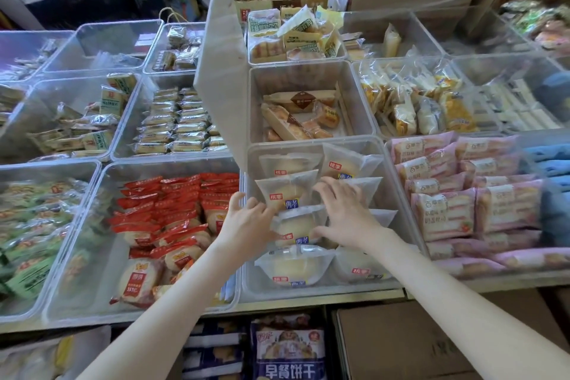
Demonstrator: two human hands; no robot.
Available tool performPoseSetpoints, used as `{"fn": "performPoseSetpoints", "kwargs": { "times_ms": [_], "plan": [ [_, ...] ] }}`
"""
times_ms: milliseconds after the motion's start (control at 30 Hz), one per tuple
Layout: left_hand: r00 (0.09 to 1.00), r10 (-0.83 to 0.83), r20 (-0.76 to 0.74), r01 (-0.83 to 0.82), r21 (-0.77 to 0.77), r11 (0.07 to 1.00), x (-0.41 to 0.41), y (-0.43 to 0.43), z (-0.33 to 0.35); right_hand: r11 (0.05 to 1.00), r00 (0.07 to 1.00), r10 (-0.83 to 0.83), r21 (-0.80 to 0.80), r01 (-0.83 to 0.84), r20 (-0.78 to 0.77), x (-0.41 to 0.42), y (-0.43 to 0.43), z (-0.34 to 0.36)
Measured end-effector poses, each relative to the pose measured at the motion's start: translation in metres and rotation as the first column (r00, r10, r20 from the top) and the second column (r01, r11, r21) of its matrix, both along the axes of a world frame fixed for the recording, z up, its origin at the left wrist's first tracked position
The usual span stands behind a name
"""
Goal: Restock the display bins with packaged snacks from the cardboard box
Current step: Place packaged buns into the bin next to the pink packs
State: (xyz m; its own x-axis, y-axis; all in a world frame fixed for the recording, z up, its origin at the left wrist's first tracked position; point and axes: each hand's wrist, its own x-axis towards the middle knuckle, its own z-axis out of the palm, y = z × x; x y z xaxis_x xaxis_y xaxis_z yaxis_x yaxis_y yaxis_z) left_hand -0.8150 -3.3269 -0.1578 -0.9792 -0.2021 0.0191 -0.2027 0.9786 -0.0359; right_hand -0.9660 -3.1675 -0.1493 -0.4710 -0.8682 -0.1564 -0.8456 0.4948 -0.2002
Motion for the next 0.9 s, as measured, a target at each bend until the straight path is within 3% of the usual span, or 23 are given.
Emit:
{"fn": "performPoseSetpoints", "kwargs": {
  "times_ms": [133, 200, 300, 433, 533, 633, 700, 800, 900],
  "plan": [
    [0.999, 0.007, -0.047, -0.005, 0.03, 1.0, 0.004, 0.001, 0.005, 0.997, 0.996, 0.052, 0.06, -0.047, -0.073, 0.006, 0.003, -0.003],
    [0.997, 0.082, 0.002, -0.082, 0.073, 0.994, 0.002, -0.002, 0.006, 0.998, 0.996, 0.055, 0.036, -0.052, -0.066, 0.008, 0.001, -0.003],
    [0.988, 0.155, 0.023, -0.155, 0.0, 0.988, 0.001, -0.007, 0.008, 0.997, 0.996, 0.08, 0.025, -0.079, -0.033, 0.014, -0.006, 0.001],
    [0.969, 0.213, 0.125, -0.213, -0.009, 0.977, 0.0, 0.003, 0.011, 0.987, 0.994, 0.109, 0.126, -0.105, -0.03, 0.013, -0.01, 0.005],
    [0.991, 0.133, -0.008, -0.133, -0.034, 0.991, 0.007, 0.008, 0.01, 0.99, 0.993, 0.096, 0.101, -0.102, 0.064, 0.013, -0.003, 0.011],
    [0.991, 0.057, -0.122, -0.043, 0.117, 0.992, 0.019, 0.012, 0.015, 0.992, 0.963, 0.127, -0.011, -0.128, 0.237, 0.023, 0.009, 0.023],
    [1.0, 0.001, 0.024, -0.006, 0.222, 0.975, 0.025, 0.017, 0.024, 0.969, 0.961, 0.216, 0.086, -0.234, 0.174, 0.032, 0.016, 0.025],
    [0.945, -0.156, 0.289, 0.121, 0.135, 0.983, 0.026, 0.021, 0.024, 0.916, 0.952, 0.303, 0.261, -0.306, 0.052, 0.041, 0.024, 0.014],
    [0.914, -0.142, 0.38, 0.124, 0.07, 0.99, 0.018, 0.026, 0.016, 0.933, 0.97, 0.234, 0.267, -0.243, 0.065, 0.038, 0.029, 0.004]
  ]
}}
